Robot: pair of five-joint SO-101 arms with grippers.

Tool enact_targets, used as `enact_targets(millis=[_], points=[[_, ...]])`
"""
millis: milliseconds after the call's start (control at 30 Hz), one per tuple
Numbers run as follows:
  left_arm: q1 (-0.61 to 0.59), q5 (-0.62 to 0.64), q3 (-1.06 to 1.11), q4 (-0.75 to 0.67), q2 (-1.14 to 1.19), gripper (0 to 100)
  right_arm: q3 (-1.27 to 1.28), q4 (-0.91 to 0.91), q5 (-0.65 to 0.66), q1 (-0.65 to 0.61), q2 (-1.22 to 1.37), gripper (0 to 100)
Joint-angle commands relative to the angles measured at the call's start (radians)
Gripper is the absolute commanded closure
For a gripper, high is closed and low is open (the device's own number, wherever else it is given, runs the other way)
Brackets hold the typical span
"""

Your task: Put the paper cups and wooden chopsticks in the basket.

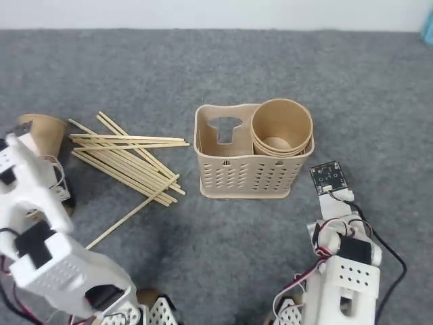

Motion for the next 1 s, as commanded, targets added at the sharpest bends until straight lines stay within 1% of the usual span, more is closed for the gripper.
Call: enact_targets(millis=[0,100,233,433,567,633,733,900,967], points=[[-0.005,-0.038,-0.044,-0.017,-0.011,99,0.0,-0.007,0.014,-0.001,-0.021,83.7],[-0.005,-0.038,-0.05,-0.014,-0.043,99,0.0,-0.007,0.014,-0.001,-0.021,83.7],[-0.003,-0.038,-0.051,0.061,-0.155,99,0.0,-0.007,0.014,-0.001,-0.021,83.7],[0.002,-0.038,-0.051,0.18,-0.42,99,0.0,-0.008,0.014,-0.001,-0.021,83.7],[0.009,-0.037,-0.051,0.204,-0.614,99,0.0,-0.022,0.014,-0.004,-0.021,83.7],[0.04,-0.035,-0.05,0.207,-0.701,99,0.0,-0.024,0.014,-0.002,-0.021,83.7],[0.107,-0.034,-0.053,0.255,-0.807,99,0.002,-0.022,0.014,-0.001,-0.021,83.7],[0.322,-0.025,-0.119,0.33,-0.908,99,0.009,-0.019,0.011,0.002,-0.021,83.7],[0.391,0.034,-0.171,0.33,-0.908,99,0.011,-0.019,0.009,0.002,-0.021,83.7]])
